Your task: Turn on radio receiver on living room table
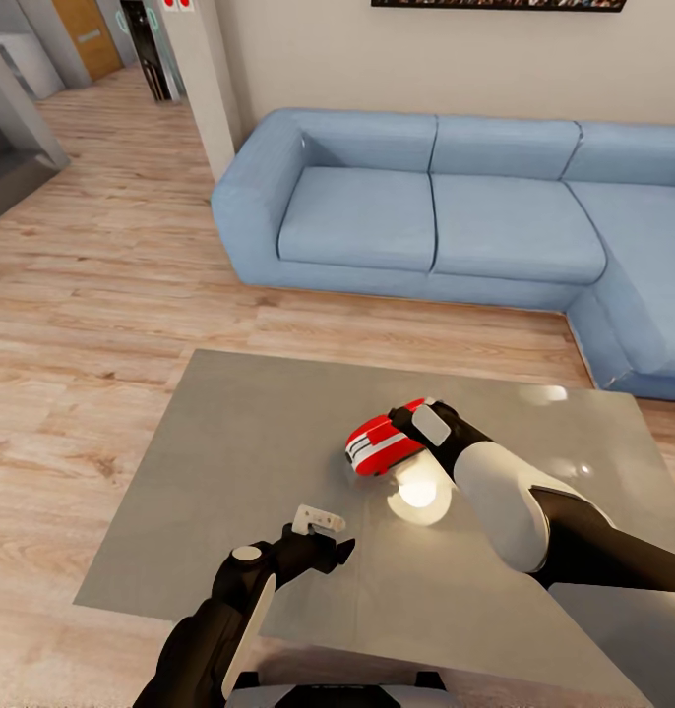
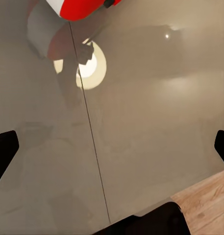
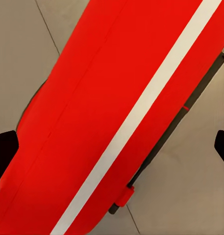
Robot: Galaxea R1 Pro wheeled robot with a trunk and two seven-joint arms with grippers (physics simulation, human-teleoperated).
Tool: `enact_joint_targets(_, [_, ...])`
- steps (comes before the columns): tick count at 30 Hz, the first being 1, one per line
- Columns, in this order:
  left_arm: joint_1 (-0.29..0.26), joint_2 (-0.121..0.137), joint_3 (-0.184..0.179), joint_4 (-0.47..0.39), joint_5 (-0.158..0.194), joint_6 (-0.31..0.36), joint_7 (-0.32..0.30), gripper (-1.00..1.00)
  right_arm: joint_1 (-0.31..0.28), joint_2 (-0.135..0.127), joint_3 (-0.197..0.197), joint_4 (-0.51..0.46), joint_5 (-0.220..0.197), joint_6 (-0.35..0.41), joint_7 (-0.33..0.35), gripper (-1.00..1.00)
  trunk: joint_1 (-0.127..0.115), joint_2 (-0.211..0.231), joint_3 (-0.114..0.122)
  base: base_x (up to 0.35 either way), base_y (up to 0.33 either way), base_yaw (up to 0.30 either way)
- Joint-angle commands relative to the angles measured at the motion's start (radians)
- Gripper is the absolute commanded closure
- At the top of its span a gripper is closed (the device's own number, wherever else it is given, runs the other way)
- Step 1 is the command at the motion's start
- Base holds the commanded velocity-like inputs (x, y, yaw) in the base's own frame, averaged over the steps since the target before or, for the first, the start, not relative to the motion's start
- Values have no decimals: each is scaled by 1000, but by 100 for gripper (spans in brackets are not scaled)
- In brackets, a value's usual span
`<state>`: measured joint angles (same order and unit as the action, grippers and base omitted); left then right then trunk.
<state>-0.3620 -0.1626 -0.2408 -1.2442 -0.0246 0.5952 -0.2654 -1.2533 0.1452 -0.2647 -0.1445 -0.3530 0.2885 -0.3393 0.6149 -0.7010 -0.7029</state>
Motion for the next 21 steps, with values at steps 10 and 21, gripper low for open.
enact_joint_targets(10, [0, 0, 0, 1, 0, 0, 0, -100, 0, 6, 1, -1, 2, 3, -8, -100, 0, 0, -2, 0, 0, 0])
enact_joint_targets(21, [0, 1, 0, 2, 0, 0, 0, -100, 0, 6, 1, -1, 2, 1, 4, -100, 0, 0, -2, 0, 0, 0])
